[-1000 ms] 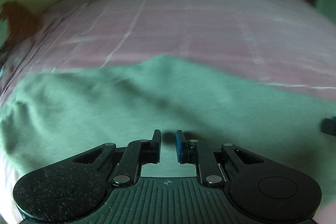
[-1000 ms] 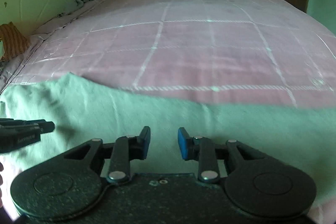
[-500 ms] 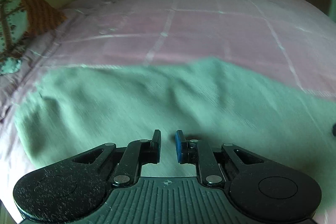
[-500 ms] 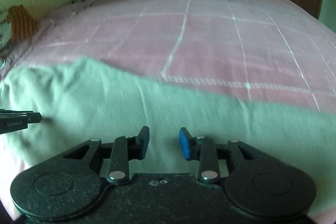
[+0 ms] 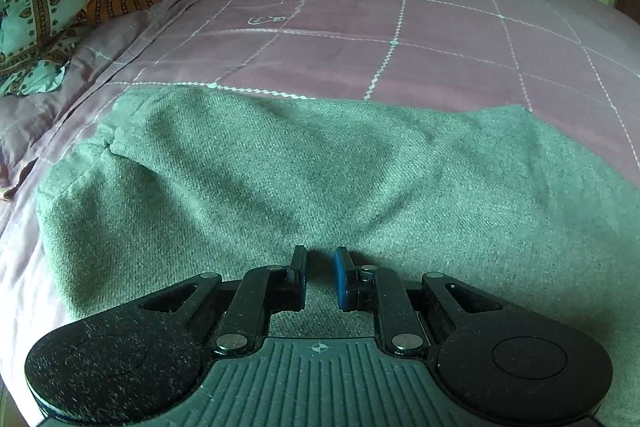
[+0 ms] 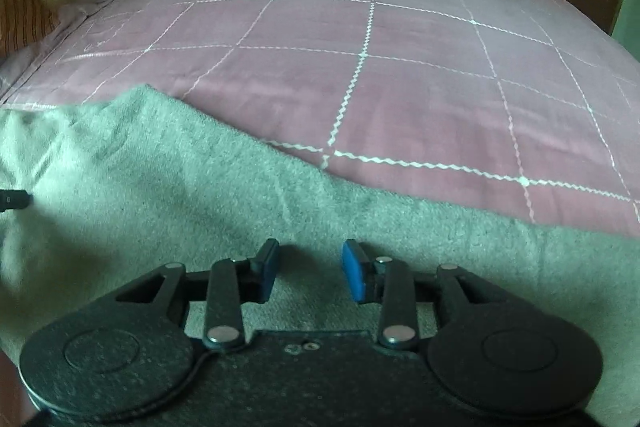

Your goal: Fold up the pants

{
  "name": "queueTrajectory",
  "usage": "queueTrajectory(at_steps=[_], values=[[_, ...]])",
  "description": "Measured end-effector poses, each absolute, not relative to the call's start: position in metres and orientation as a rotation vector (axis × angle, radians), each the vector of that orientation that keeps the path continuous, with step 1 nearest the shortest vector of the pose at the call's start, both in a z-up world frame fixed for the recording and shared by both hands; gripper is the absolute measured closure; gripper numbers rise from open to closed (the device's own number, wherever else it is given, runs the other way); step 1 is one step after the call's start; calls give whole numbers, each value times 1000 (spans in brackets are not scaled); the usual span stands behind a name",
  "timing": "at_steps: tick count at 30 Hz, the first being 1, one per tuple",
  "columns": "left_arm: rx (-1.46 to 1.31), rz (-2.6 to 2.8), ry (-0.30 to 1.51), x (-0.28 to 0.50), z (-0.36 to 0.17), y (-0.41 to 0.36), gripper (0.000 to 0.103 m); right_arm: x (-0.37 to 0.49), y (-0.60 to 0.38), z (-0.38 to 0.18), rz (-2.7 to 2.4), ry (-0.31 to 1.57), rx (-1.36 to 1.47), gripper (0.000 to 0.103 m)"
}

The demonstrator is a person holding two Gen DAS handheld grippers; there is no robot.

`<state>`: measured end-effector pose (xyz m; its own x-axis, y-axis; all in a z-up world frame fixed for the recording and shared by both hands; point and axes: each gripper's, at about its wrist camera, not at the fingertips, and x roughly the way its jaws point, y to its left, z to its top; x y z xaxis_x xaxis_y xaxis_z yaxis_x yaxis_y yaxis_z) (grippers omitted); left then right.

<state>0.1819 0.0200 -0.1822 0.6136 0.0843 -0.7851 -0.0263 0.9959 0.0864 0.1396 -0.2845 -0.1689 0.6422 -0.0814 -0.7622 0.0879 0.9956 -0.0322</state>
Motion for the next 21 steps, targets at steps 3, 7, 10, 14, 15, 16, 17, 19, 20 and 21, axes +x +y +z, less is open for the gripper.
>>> queueTrajectory(at_steps=[3, 7, 10, 14, 15, 16, 17, 19, 20, 21], values=[[73, 64, 911, 177, -180, 21, 88, 135, -288, -165, -99, 874, 35, 67], [101, 69, 906, 163, -179, 20, 88, 110, -297, -159, -103, 869, 47, 67], [121, 79, 907, 150, -175, 15, 88, 89, -310, -155, -111, 867, 32, 67], [144, 29, 900, 128, -164, -7, 88, 58, -347, -148, -180, 874, 12, 64], [138, -1, 900, 123, -160, -17, 88, 49, -363, -146, -215, 878, 28, 62], [134, -33, 901, 117, -157, -28, 88, 41, -379, -145, -252, 882, 46, 62], [129, -69, 904, 112, -154, -43, 88, 33, -394, -143, -296, 890, 54, 62], [125, -149, 912, 106, -148, -74, 88, 15, -426, -137, -359, 892, 87, 62], [128, -183, 912, 103, -146, -90, 88, 5, -440, -133, -386, 888, 118, 62], [131, -218, 914, 100, -145, -107, 88, -7, -456, -127, -416, 880, 159, 62]])
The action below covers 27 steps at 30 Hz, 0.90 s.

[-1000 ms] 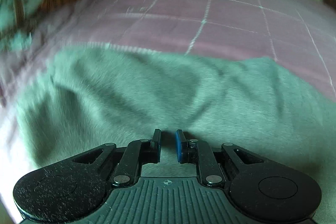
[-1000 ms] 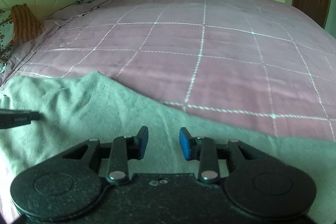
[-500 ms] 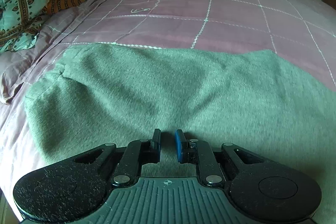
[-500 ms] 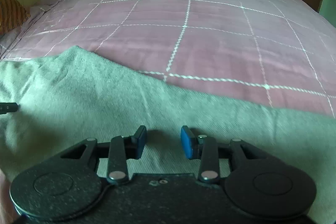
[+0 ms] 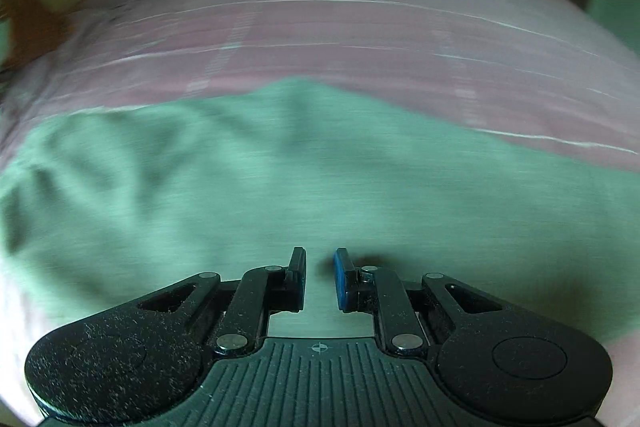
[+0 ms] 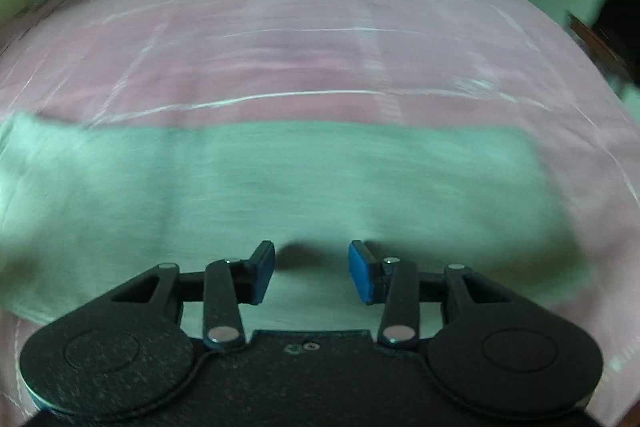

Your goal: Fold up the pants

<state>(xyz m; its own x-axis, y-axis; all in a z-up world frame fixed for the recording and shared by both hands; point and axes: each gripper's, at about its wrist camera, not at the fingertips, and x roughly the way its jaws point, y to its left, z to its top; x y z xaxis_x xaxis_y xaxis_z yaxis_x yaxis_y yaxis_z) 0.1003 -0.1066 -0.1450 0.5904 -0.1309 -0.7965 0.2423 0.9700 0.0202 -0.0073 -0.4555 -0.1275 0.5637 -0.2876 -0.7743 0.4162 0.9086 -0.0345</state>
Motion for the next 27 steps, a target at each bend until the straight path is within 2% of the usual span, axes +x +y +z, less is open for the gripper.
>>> queueTrajectory(at_steps=[9, 17, 20, 22, 23, 27], values=[[156, -448, 959, 68, -141, -233, 88, -82, -543, -115, -534, 829, 472, 62], [281, -454, 925, 45, -157, -266, 88, -104, -575, -125, -584, 800, 640, 60], [285, -452, 919, 45, -160, -266, 88, -99, -579, -134, -595, 759, 697, 69], [281, -442, 924, 46, -160, -266, 88, -96, -581, -137, -599, 733, 721, 85], [295, -442, 921, 46, -161, -267, 88, -95, -582, -138, -595, 720, 744, 89], [182, -457, 997, 60, -151, -251, 88, -89, -555, -113, -559, 635, 585, 92]])
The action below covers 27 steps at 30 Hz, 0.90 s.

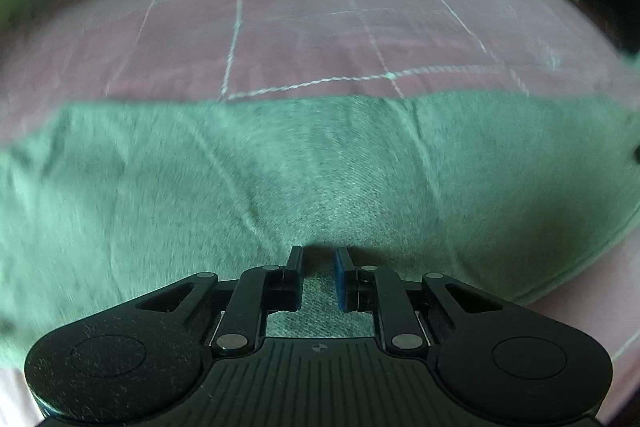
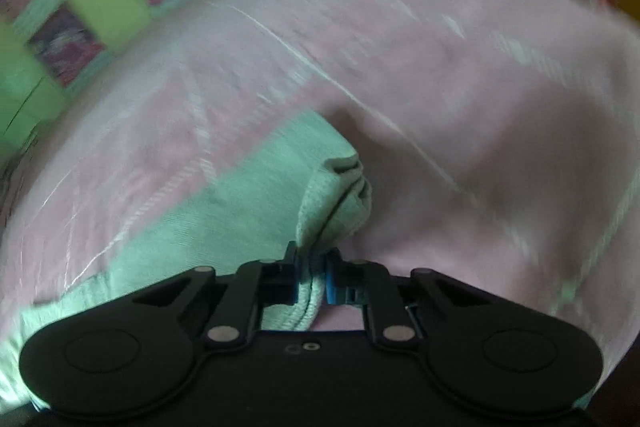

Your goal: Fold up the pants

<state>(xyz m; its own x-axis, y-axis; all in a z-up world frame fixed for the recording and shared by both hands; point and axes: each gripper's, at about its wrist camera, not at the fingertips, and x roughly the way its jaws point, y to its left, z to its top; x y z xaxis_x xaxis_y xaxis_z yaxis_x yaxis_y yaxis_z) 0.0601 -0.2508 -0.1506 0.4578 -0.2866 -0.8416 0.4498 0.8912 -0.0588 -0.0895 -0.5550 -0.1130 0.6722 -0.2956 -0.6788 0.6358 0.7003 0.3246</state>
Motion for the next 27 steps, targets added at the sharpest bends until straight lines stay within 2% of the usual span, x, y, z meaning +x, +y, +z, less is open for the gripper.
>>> queueTrajectory(at_steps=[2, 8, 11, 15, 16, 18, 20, 21, 22, 23, 24, 25, 26, 27], values=[[82, -433, 1041, 74, -142, -228, 88, -81, -534, -95, -500, 596, 494, 92], [-4, -301, 998, 103, -118, -148, 88, -25, -428, -58, -223, 565, 288, 92], [-6, -239, 980, 109, -116, -113, 88, 2, -374, -67, -90, 612, 256, 92], [-38, -201, 1009, 113, -124, -80, 88, 28, -309, -109, 34, 735, 205, 89], [-53, -206, 1023, 113, -128, -75, 88, 33, -299, -122, 44, 783, 188, 83], [-94, -237, 1051, 112, -133, -72, 88, 36, -284, -149, 32, 863, 135, 78], [-170, -295, 1088, 112, -136, -72, 88, 32, -280, -150, 53, 844, 105, 53], [-225, -325, 1118, 113, -138, -74, 88, 31, -282, -145, 86, 849, 129, 32], [-269, -351, 1140, 113, -138, -77, 88, 29, -284, -138, 109, 841, 154, 33], [-307, -378, 1160, 114, -139, -80, 83, 25, -286, -130, 121, 819, 169, 38], [-332, -400, 1178, 113, -140, -85, 74, 20, -287, -122, 125, 790, 175, 44], [-347, -413, 1194, 113, -140, -90, 37, 16, -290, -117, 113, 770, 178, 44], [-362, -411, 1193, 110, -140, -93, 7, 11, -299, -111, 83, 747, 183, 44], [-393, -409, 1157, 105, -138, -94, 4, 5, -308, -106, 57, 721, 194, 43]])
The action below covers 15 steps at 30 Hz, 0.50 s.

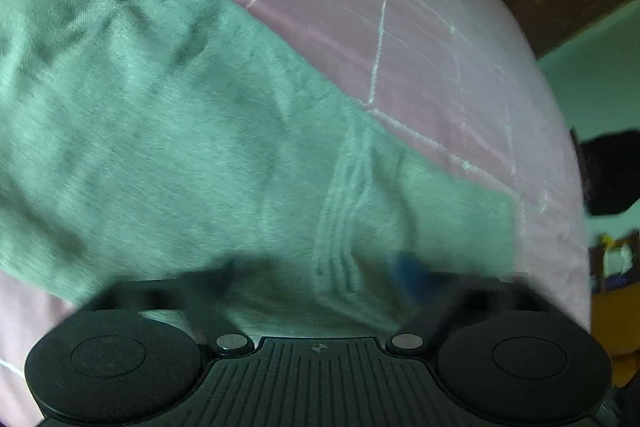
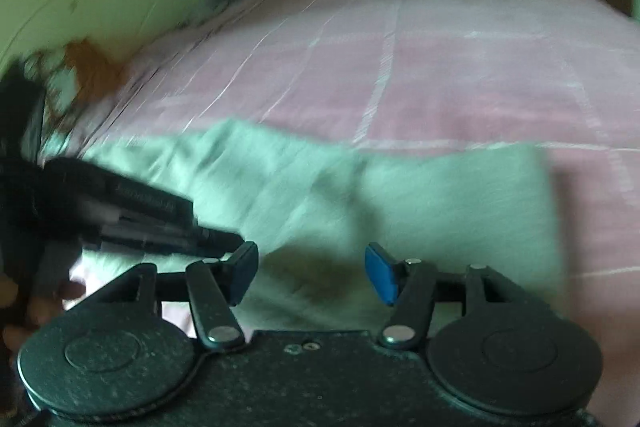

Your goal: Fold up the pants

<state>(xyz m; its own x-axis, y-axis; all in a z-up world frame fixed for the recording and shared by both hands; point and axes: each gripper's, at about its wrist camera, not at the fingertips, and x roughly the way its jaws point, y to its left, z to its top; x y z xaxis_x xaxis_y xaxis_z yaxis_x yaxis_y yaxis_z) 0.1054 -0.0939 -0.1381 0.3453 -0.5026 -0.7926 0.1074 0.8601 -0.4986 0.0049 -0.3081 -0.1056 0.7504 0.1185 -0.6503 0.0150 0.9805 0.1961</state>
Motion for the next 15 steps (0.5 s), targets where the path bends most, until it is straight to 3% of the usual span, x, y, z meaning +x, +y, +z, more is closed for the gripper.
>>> queueTrajectory(at_steps=[4, 5, 6, 8, 11, 13, 15], values=[[-427, -450, 1149, 100, -141, -109, 4, -9, -345, -101, -15, 695, 233, 42], [-437, -442, 1155, 101, -143, -110, 9, -13, -352, -102, -31, 693, 242, 42], [-452, -437, 1165, 101, -147, -112, 15, -16, -358, -103, -43, 691, 253, 42], [-486, -440, 1220, 104, -161, -118, 54, -23, -368, -104, -65, 684, 271, 42], [-497, -423, 1223, 98, -172, -122, 65, -35, -381, -103, -93, 653, 312, 42], [-521, -415, 1215, 96, -175, -124, 84, -38, -387, -103, -111, 643, 322, 42], [-523, -402, 1186, 93, -172, -128, 84, -42, -391, -104, -121, 636, 327, 44]])
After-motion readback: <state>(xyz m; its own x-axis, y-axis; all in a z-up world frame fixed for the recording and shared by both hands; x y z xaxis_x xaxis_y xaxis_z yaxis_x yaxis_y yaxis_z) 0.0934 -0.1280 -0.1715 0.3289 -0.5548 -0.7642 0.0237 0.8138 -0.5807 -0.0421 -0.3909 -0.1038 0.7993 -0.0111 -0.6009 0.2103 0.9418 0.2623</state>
